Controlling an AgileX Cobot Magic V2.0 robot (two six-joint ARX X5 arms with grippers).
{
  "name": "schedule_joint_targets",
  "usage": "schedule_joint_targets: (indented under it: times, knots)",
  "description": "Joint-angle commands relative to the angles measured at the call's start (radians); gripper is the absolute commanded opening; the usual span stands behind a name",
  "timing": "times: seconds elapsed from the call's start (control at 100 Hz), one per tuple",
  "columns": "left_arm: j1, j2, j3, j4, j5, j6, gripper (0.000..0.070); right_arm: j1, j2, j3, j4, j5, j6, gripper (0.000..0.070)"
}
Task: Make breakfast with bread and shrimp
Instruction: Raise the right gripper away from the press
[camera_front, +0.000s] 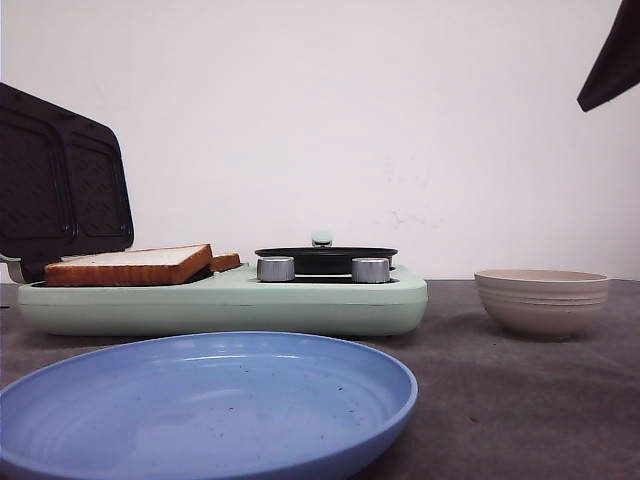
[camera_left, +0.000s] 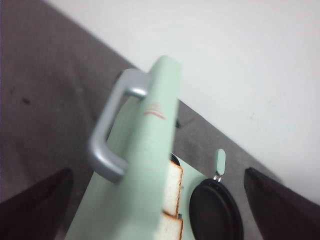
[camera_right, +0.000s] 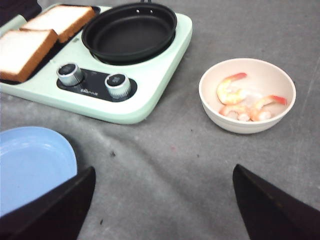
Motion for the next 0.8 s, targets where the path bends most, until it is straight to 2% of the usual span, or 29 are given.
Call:
schedule_joint_targets:
  times: [0.0,0.13,0.27,0.58,0.79]
  knots:
    - [0.019,0.045,0.023,0.029,0.018,-0.077,0.0636,0.007,0.004,0.006,0.007,0.000,0.011,0.0531]
    - [0.040,0.137,0.023,0.113,0.101,-0.153,0.0635,0.007,0.004,0.006,0.007,0.000,0.011,0.0531]
    - [0.041,0.215,0.023,0.179,0.146,-0.222,0.0631,0.007,0.004,0.006,0.007,0.000,0.011,0.0531]
    - [0.025,0.324,0.023,0.236,0.180,-0.253,0.0630,0.007,0.004,0.006,0.007,0.001,0.012,0.0531]
    - [0.017,0.365,0.023,0.296,0.196,-0.304,0.0579,0.007,0.004,0.006,0.007,0.001,0.020,0.0531]
